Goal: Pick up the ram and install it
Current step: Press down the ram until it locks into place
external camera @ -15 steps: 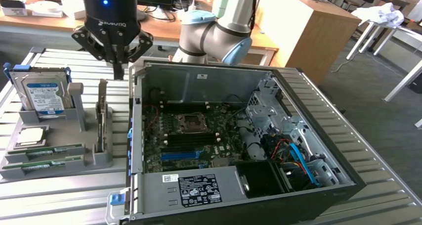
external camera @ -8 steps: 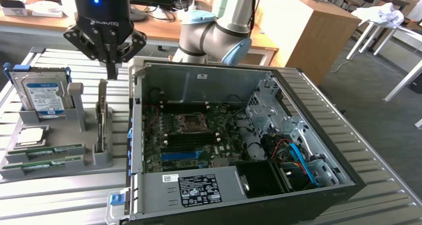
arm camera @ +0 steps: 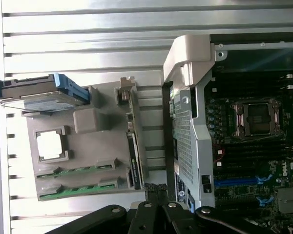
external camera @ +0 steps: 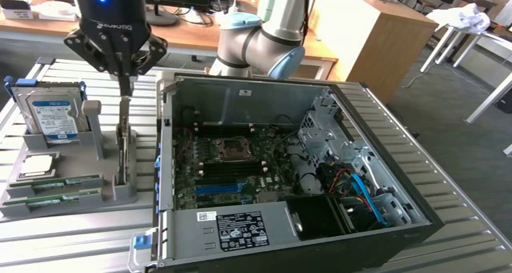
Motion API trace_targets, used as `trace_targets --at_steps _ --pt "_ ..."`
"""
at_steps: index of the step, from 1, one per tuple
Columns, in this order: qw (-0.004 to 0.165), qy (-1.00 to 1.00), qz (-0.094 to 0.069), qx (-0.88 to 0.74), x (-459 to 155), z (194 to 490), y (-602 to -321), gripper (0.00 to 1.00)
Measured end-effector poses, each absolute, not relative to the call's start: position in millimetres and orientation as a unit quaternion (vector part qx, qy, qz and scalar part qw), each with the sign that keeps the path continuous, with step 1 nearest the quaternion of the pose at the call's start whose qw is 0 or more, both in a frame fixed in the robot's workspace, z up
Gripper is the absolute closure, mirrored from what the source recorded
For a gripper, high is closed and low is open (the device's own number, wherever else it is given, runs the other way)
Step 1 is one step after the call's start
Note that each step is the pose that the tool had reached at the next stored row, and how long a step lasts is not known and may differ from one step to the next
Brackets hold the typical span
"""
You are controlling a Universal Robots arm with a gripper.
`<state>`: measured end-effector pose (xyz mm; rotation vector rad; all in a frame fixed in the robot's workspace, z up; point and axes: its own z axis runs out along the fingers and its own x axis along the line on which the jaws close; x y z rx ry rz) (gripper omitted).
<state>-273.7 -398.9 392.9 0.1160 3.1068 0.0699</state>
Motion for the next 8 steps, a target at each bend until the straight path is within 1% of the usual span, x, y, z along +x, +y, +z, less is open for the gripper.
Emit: trace_targets --at_steps 8 --pt "0.017 0.999 0.022 0.037 -298.9 392.9 -398.9 0.9"
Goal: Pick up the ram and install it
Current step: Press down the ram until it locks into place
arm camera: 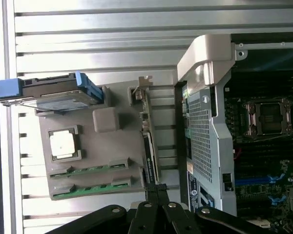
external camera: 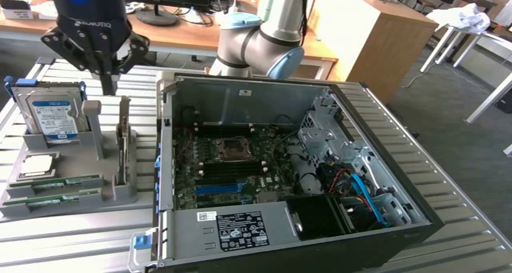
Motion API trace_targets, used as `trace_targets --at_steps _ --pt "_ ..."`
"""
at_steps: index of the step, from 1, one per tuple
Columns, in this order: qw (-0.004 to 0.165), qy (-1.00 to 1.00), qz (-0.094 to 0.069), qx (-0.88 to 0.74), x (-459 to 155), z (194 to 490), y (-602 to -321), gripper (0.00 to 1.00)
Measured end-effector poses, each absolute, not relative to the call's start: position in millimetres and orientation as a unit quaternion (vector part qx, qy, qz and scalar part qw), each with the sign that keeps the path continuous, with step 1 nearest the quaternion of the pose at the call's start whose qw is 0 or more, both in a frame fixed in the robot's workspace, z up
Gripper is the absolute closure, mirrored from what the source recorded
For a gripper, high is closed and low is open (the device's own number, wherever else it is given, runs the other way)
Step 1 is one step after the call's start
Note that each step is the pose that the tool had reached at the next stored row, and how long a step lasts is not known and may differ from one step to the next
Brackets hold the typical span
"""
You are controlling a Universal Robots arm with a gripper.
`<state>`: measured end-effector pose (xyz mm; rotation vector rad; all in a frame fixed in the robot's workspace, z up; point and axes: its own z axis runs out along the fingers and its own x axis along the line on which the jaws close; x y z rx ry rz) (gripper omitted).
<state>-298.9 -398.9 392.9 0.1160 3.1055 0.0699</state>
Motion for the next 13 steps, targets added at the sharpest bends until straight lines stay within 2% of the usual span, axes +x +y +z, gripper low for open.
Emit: trace_targets --at_steps 13 --pt "0.018 0.999 0.023 0.037 -337.0 392.9 -398.8 0.9"
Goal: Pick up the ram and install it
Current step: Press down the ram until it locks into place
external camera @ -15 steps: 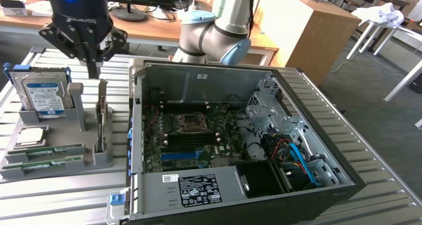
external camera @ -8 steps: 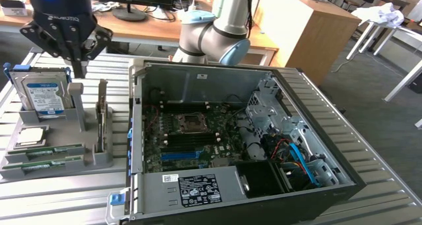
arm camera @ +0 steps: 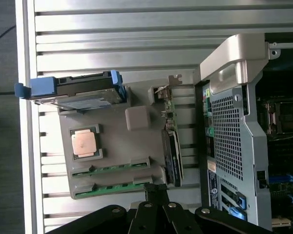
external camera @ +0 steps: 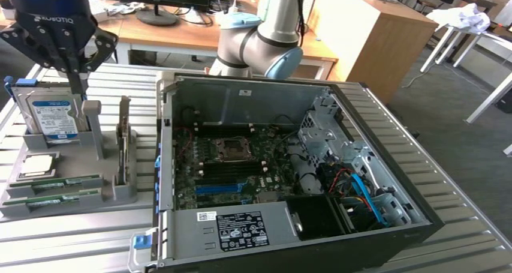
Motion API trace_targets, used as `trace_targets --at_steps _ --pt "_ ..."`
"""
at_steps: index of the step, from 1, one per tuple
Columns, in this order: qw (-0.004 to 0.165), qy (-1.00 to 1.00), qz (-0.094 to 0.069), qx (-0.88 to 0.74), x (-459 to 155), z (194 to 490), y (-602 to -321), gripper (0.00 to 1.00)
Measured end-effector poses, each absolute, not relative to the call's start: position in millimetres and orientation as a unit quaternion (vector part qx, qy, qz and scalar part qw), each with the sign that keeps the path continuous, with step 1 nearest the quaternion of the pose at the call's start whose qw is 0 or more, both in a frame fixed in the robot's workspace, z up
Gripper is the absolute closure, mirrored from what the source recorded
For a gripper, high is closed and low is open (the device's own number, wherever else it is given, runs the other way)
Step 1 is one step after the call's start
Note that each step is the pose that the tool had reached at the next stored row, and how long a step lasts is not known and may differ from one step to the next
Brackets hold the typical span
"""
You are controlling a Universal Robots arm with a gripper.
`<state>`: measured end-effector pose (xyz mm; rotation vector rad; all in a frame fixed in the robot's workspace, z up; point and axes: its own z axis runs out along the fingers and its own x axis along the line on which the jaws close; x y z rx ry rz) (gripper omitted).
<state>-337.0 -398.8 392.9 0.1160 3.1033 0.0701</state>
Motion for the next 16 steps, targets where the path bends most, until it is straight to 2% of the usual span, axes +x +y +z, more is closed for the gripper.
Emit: trace_targets --at_steps 16 --pt "0.018 0.999 0.022 0.037 -337.0 392.9 -411.5 0.9"
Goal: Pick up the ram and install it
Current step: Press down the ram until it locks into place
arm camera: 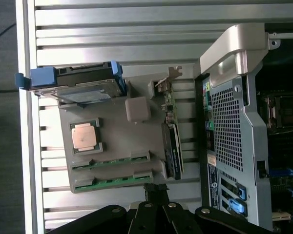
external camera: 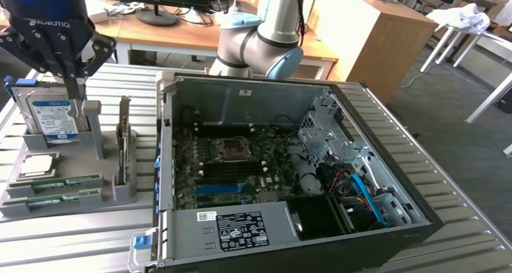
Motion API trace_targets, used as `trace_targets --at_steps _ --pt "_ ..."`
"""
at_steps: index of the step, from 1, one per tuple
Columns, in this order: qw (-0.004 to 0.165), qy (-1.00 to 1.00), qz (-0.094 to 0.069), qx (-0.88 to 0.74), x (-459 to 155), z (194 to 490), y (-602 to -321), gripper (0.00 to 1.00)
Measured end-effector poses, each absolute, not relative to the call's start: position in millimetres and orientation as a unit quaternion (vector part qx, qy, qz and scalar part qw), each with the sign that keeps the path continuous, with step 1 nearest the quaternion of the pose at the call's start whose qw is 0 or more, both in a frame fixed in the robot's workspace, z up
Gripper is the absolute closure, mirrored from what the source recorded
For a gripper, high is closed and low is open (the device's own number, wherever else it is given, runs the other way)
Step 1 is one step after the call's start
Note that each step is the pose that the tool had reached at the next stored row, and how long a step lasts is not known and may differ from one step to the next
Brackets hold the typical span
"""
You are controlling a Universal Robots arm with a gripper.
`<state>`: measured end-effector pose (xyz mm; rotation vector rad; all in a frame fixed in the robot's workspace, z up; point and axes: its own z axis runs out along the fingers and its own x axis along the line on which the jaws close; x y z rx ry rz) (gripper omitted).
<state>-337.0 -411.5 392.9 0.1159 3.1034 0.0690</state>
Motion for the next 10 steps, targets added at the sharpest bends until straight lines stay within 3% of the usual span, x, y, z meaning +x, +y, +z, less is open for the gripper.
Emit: trace_targets --at_steps 10 --pt "0.018 0.999 0.021 0.037 -337.1 392.9 -425.7 0.9"
